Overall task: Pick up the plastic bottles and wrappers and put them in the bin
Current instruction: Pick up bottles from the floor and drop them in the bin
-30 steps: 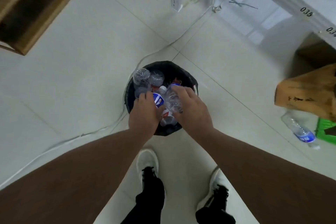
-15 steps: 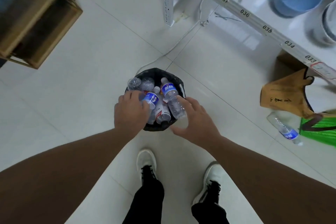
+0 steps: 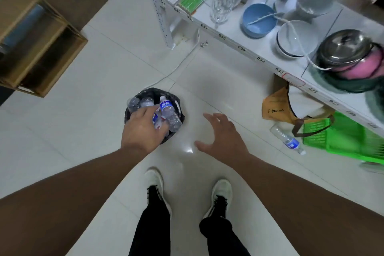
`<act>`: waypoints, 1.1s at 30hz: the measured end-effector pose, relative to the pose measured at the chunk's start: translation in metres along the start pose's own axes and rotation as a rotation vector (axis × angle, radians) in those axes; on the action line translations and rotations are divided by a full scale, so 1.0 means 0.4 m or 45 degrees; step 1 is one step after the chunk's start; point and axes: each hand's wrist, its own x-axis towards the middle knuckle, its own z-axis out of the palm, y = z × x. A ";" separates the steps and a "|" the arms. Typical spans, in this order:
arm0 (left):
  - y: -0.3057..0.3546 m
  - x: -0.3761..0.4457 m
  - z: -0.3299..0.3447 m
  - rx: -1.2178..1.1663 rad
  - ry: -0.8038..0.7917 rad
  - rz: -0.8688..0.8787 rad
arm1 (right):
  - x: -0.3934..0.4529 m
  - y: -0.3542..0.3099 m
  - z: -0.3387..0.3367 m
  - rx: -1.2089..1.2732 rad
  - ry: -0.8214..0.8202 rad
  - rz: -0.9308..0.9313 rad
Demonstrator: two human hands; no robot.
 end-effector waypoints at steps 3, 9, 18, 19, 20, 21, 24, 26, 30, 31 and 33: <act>0.065 -0.049 -0.014 -0.029 -0.023 0.049 | -0.061 0.034 -0.062 0.018 0.002 0.064; 0.126 -0.151 0.011 -0.071 -0.127 0.091 | -0.223 0.129 -0.098 0.052 0.012 0.264; 0.169 -0.284 0.061 0.174 -0.314 0.527 | -0.536 0.252 -0.074 0.158 0.103 0.617; 0.182 -0.295 0.066 0.180 -0.324 0.543 | -0.564 0.261 -0.080 0.164 0.109 0.638; 0.197 -0.308 0.072 0.184 -0.341 0.556 | -0.590 0.272 -0.084 0.178 0.114 0.653; 0.217 -0.320 0.078 0.196 -0.362 0.572 | -0.614 0.288 -0.088 0.193 0.124 0.661; 0.286 -0.349 0.115 0.245 -0.405 0.621 | -0.667 0.346 -0.103 0.221 0.155 0.689; 0.335 -0.373 0.157 0.285 -0.429 0.658 | -0.701 0.400 -0.109 0.256 0.185 0.718; 0.439 -0.422 0.274 0.346 -0.460 0.730 | -0.774 0.535 -0.108 0.320 0.215 0.773; 0.466 -0.436 0.307 0.359 -0.470 0.726 | -0.794 0.572 -0.108 0.326 0.211 0.782; 0.524 -0.469 0.378 0.397 -0.504 0.727 | -0.842 0.649 -0.114 0.333 0.192 0.812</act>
